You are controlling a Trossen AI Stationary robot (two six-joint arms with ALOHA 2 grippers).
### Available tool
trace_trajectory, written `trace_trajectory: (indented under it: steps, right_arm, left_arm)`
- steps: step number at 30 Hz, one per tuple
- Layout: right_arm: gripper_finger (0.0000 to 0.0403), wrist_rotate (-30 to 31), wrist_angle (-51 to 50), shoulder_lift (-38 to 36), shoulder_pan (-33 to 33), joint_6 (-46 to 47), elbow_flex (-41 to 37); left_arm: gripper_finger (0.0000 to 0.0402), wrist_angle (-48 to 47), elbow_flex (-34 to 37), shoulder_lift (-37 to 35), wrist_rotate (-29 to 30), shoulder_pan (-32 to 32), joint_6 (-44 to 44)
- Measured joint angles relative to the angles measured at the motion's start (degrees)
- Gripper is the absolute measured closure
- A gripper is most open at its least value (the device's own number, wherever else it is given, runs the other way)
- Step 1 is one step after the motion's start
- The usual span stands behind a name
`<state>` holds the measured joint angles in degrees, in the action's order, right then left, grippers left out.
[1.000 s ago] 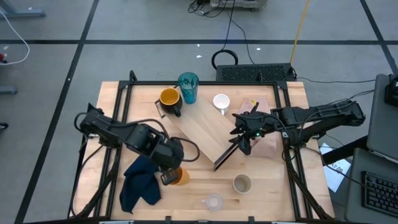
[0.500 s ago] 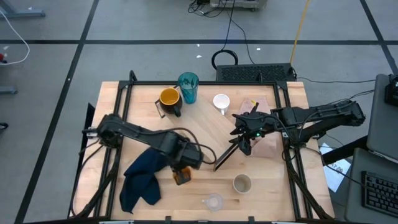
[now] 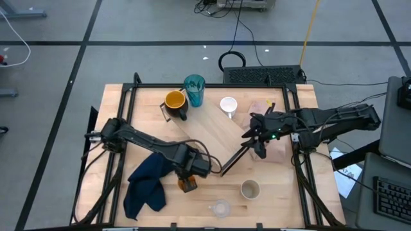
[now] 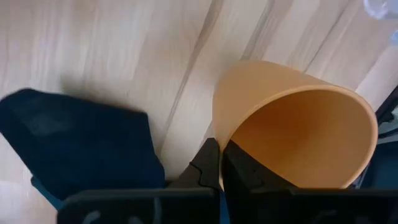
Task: Stack small to large cups/mugs on shelf
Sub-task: Move the yellow cup to the bottom of the table
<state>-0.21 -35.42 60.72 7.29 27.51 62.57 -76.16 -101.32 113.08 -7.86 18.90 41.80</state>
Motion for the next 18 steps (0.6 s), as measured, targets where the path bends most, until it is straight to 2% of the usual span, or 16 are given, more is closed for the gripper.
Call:
trace_trajectory:
  steps: [13, 18]
  right_arm:
    - [0.0229, 0.4, 0.0, -2.6, -0.1, 0.3, 0.0]
    - [0.0229, 0.4, 0.4, -2.6, -0.1, 0.6, 0.0]
  left_arm:
    - [0.0401, 0.0, 0.7, 0.0, 1.0, -1.5, -3.9]
    - [0.0401, -0.2, 4.3, 0.0, 0.3, -2.6, -4.2]
